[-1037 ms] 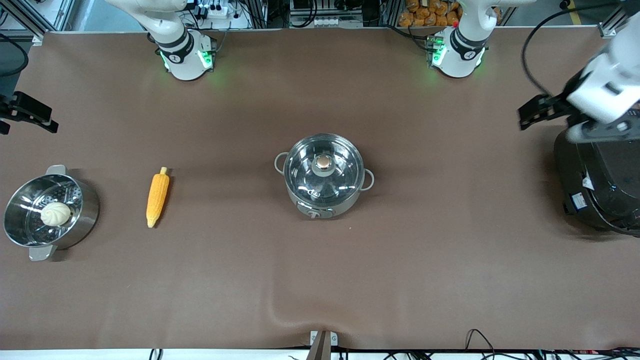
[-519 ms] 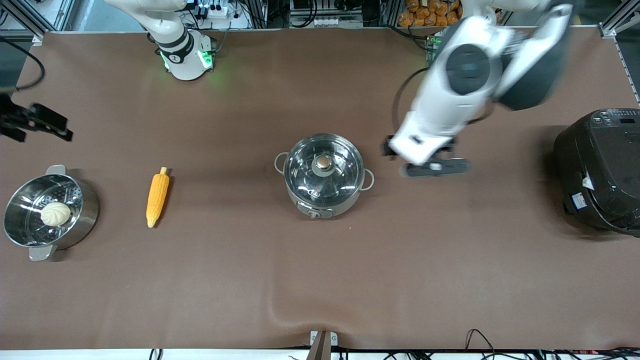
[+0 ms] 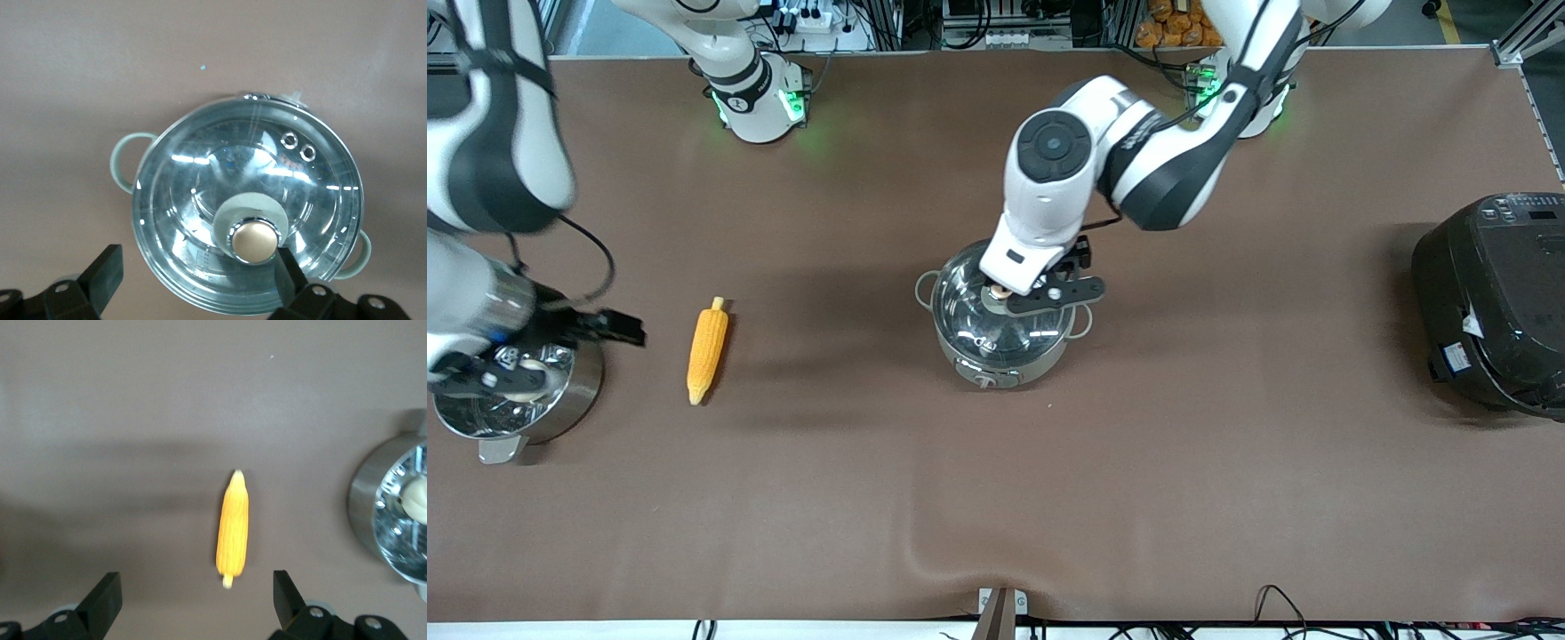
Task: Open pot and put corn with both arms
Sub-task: 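Grasp the lid knob with the left gripper while the right gripper grasps the corn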
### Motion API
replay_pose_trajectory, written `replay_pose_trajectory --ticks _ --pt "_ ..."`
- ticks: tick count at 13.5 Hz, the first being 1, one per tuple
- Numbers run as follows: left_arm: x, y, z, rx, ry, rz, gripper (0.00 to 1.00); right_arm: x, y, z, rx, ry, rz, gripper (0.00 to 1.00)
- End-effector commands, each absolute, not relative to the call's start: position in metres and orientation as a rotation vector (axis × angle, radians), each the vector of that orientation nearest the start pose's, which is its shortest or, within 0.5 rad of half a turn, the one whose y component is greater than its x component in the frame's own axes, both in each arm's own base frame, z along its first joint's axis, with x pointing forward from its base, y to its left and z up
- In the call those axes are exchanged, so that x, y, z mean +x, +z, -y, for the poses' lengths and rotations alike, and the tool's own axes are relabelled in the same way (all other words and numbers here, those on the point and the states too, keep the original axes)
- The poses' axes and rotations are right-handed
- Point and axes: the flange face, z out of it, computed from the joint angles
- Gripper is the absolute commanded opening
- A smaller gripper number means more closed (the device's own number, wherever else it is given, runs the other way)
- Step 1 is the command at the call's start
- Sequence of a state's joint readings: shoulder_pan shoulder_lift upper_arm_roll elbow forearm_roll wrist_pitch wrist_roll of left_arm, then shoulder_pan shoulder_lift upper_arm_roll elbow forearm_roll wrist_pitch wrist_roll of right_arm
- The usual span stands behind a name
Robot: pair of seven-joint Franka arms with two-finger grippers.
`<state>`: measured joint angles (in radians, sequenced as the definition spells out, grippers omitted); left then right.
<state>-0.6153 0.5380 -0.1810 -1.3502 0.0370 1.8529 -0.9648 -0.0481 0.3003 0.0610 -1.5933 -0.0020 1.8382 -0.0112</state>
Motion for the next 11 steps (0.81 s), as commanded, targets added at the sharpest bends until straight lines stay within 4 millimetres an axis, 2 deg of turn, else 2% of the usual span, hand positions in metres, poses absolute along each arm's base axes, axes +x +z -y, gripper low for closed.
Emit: replay_pose_trajectory --ticks 1,4,7,8,10,11 --pt "0.513 0.406 0.501 -3.149 0.092 0.277 1.00 0.618 0.391 0.004 -3.132 0.045 0.031 1.00" --pt "0.509 0.389 0.513 -3.155 0.093 0.255 1.00 0.579 0.303 0.027 -3.137 -0.001 -0.035 1.00" --pt "0.503 0.368 0.523 -3.147 0.104 0.223 1.00 0.545 0.234 0.041 -3.128 0.011 -0.155 1.00" --pt "0.504 0.364 0.524 -3.143 0.099 0.217 1.00 0.541 0.217 0.042 -3.122 0.042 -0.196 1.00" --pt "0.507 0.357 0.525 -3.153 0.082 0.214 0.89 0.541 0.190 0.038 -3.104 0.046 -0.328 1.00" --pt "0.508 0.356 0.525 -3.152 0.077 0.214 0.80 0.542 0.176 0.033 -3.101 0.025 -0.354 1.00"
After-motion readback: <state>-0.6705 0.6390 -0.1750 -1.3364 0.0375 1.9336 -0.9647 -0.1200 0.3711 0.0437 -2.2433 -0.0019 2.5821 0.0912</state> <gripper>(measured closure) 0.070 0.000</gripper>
